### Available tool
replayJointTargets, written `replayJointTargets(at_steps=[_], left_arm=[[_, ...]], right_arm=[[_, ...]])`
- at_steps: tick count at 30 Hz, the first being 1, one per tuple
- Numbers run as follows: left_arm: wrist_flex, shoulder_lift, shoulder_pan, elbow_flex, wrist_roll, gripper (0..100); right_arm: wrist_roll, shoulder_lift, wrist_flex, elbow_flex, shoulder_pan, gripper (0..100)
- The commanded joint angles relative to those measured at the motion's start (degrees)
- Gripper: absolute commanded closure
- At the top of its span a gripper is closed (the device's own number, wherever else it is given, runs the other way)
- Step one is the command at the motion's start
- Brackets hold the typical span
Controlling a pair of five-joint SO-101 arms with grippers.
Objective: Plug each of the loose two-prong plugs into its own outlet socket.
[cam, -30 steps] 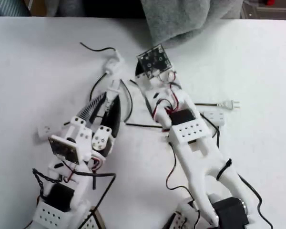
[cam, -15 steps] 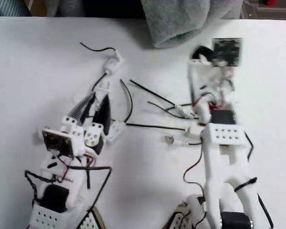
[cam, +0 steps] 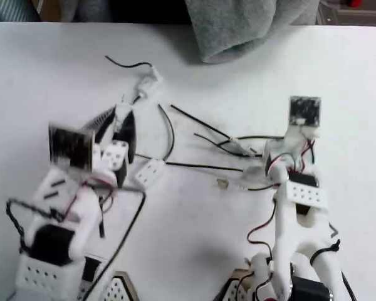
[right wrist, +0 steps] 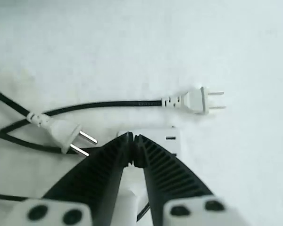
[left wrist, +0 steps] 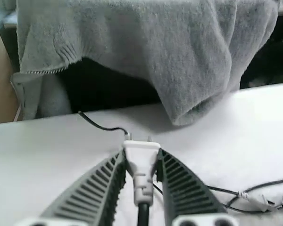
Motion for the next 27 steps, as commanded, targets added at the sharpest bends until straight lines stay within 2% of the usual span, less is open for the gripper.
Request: replayJointTargets(at_steps=[1,7,11,14,17,21,27], left_arm=[[9.49,12.7,0.48,-18.11,-1.85,98],[32.79,33.1,0.84,-44.92,-12.13,98],[49.14,45.76,0.66,-62.68,-13.36,98],[57.58,53.76,0.84,-72.97,-13.36,98],[57.32,56.92,0.48,-73.41,-14.33,98],[57.14,57.01,2.95,-66.37,-21.45,98],[56.97,57.1,3.38,-56.7,-22.07,98]], right_arm=[[4.48,-2.15,-6.11,3.43,0.13,98.0],[4.92,-2.07,-7.34,4.04,-1.45,98.0],[4.92,-2.07,-7.6,4.57,-1.89,98.0],[4.92,-2.07,-7.6,4.66,-1.98,98.0],[4.92,-2.07,-7.6,4.84,-1.98,98.0],[4.92,-2.07,-7.6,4.84,-1.98,98.0],[4.92,-2.07,-7.6,4.84,-1.98,98.0]])
